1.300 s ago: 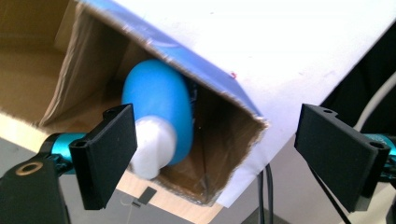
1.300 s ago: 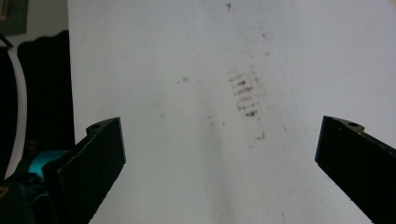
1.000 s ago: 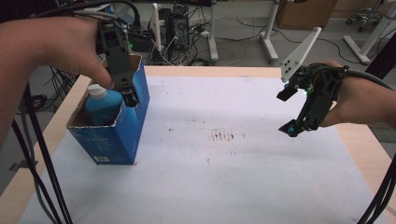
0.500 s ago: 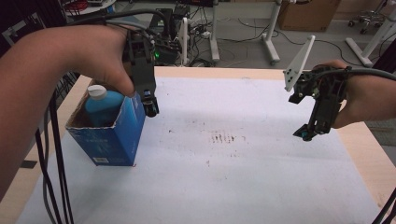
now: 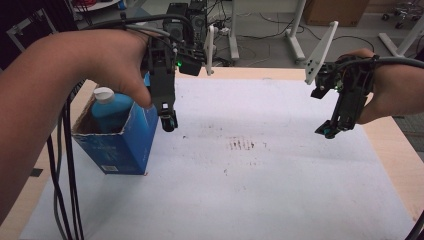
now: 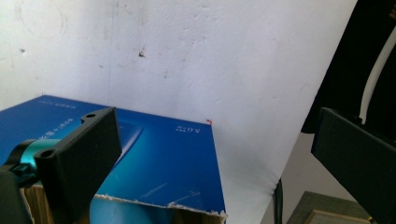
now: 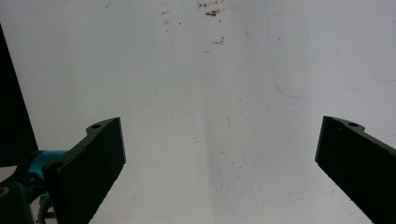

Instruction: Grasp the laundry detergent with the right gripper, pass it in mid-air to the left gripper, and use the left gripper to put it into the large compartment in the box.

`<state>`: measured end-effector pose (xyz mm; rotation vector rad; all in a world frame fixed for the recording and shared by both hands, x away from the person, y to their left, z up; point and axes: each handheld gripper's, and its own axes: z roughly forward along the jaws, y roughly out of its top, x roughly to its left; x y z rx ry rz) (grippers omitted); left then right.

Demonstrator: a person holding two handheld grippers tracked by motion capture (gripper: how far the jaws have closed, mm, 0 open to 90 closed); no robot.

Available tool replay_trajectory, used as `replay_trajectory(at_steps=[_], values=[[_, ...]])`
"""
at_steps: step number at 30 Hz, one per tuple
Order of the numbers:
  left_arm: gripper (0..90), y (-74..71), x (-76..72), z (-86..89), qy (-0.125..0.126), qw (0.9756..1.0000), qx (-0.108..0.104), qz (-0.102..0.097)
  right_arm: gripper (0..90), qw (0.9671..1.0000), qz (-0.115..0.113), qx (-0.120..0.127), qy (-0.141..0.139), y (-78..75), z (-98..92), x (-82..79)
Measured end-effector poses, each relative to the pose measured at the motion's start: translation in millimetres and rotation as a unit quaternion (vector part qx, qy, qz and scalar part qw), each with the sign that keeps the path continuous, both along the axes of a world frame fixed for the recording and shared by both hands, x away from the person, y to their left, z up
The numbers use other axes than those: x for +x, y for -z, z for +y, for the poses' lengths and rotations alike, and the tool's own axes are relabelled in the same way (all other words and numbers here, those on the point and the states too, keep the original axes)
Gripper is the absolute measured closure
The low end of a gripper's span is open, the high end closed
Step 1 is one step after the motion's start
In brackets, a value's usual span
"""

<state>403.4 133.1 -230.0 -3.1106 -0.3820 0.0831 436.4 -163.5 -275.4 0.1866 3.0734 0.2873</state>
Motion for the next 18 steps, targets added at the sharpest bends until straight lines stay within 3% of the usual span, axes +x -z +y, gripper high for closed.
replay_trajectory(at_steps=[18], values=[[1.6, 5.3, 2.1, -12.1, 0.021, 0.9998, -0.002, 0.003, 0.6, 1.0000, 0.002, -0.007, 0.006, 5.9, -1.1, 2.6]])
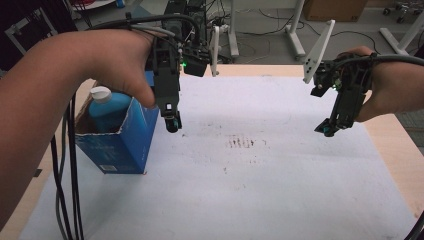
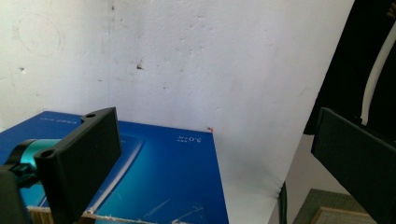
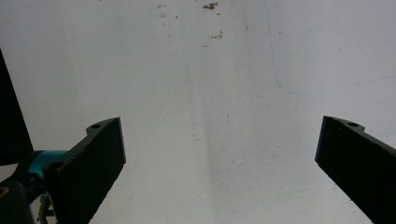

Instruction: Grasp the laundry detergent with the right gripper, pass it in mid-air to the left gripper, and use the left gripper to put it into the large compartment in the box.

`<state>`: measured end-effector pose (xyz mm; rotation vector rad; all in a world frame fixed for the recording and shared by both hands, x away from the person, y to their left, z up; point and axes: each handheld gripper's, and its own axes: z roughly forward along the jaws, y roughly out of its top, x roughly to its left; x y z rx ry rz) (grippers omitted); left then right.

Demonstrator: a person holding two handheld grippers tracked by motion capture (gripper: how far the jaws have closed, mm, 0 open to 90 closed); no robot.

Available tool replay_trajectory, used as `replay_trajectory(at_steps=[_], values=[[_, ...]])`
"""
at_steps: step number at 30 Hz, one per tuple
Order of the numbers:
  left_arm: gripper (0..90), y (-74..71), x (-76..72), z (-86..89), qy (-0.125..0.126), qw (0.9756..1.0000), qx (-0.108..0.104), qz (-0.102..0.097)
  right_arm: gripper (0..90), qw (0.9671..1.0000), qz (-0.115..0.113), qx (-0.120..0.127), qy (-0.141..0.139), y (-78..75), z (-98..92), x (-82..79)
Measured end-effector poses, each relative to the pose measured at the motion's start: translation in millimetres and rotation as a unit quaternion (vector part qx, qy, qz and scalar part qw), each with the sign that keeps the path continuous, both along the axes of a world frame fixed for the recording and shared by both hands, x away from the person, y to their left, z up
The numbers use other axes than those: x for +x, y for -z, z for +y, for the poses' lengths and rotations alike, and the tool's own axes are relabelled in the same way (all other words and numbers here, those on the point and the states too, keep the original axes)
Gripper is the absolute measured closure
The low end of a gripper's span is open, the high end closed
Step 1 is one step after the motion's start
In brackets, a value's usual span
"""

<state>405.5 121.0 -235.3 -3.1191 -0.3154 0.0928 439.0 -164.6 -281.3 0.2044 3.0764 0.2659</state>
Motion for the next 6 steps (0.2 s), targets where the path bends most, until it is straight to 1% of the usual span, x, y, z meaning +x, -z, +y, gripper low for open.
replay_trajectory(at_steps=[4, 6], values=[[1.6, 1.2, 0.5, -1.7, 0.000, 1.0000, -0.001, -0.001, 0.6, 1.0000, 0.001, -0.001, -0.004, 0.1, -1.0, 0.6], [1.6, 1.5, 0.7, -2.0, 0.001, 1.0000, -0.001, 0.001, 0.6, 1.0000, 0.002, -0.003, 0.000, 0.0, -1.2, -0.3]])
